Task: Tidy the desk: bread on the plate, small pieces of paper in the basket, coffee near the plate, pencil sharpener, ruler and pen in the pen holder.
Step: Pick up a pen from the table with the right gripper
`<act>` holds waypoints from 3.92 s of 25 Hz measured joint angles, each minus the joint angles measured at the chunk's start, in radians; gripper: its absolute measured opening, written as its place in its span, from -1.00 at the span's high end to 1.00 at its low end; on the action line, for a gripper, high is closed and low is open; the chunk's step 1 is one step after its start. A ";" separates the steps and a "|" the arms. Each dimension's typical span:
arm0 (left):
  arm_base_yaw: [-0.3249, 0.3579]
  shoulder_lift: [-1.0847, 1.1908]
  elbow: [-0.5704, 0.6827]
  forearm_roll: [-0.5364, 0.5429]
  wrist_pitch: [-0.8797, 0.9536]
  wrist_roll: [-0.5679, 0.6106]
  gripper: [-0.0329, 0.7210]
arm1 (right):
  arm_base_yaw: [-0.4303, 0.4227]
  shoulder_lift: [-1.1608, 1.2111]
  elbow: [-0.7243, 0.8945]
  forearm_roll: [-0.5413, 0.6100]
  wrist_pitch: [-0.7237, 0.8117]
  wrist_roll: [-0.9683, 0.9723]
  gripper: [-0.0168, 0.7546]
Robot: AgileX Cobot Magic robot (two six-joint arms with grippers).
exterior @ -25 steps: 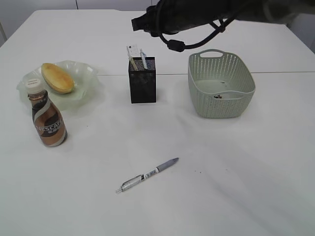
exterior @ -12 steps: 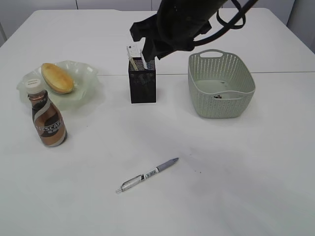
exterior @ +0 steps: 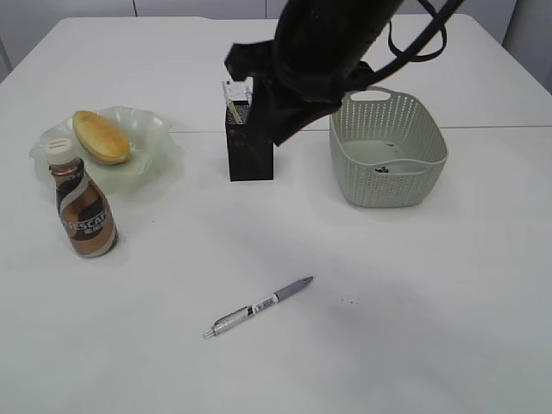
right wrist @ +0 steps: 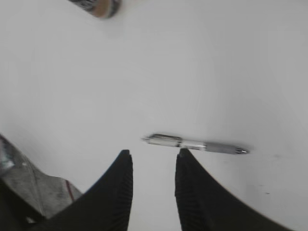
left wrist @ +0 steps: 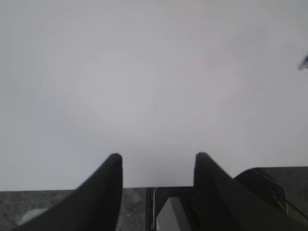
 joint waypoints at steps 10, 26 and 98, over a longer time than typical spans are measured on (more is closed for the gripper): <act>0.000 0.000 0.000 -0.002 0.008 0.000 -0.04 | 0.000 -0.045 -0.029 0.390 0.018 -0.054 0.37; 0.000 0.000 0.000 0.017 0.047 0.000 -0.04 | 0.000 -0.051 -0.029 0.432 0.018 -0.127 0.37; 0.000 0.000 0.000 0.050 0.059 0.000 -0.04 | 0.057 0.142 0.066 -0.186 0.018 -0.944 0.28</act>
